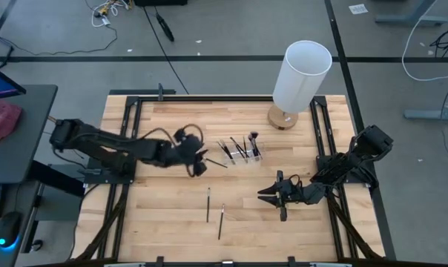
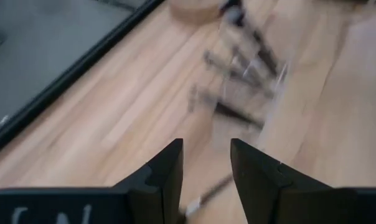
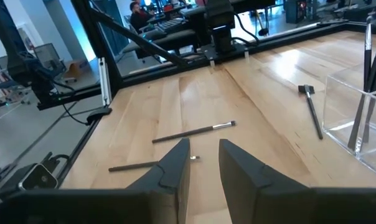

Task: Pick & Place Makeup Supplies
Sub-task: Put the black makeup brush into the transparent organizer

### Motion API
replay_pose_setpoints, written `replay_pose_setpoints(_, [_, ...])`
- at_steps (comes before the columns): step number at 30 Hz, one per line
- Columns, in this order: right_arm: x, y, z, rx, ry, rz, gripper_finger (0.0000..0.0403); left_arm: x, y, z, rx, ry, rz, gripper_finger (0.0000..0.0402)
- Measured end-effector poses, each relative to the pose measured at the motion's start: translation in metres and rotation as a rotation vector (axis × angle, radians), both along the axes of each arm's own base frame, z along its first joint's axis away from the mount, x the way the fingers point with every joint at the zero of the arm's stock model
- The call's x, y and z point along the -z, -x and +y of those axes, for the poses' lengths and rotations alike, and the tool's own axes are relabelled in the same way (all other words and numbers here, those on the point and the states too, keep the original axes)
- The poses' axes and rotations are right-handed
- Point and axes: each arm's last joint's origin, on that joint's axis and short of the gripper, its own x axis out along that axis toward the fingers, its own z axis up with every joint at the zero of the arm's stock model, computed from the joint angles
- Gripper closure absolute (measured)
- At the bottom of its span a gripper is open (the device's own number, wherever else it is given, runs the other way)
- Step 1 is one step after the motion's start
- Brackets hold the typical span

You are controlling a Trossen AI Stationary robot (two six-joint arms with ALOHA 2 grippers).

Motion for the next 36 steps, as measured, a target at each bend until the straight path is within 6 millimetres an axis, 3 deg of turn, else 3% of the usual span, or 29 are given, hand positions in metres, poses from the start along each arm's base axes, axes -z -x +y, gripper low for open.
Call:
replay_pose_setpoints(5, [0.001,-0.001,-0.002,0.008,0.006,0.008,0.0314,0.017,0.021,-0.031,-0.084,0.059,0.025,0.0264])
replay_pose_setpoints(13, [0.003,-0.002,-0.004,0.023,0.004,0.026,0.0314,0.056,0.057,-0.091,-0.084,0.307,-0.090,0.0264])
replay_pose_setpoints(19, [0.003,-0.004,-0.006,0.031,0.017,0.030,0.0314,0.080,0.074,-0.125,0.085,0.465,-0.050,0.0264])
replay_pose_setpoints(22, [0.003,-0.005,-0.008,0.040,0.016,0.029,0.0314,0.085,0.077,-0.130,0.149,0.470,0.019,0.0264])
replay_pose_setpoints(30, [0.003,-0.006,-0.010,0.050,0.012,0.029,0.0314,0.090,0.066,-0.127,0.173,0.359,-0.009,0.0264])
replay_pose_setpoints(36, [0.003,-0.006,-0.010,0.050,0.009,0.029,0.0314,0.087,0.057,-0.113,0.060,0.281,-0.107,0.0263])
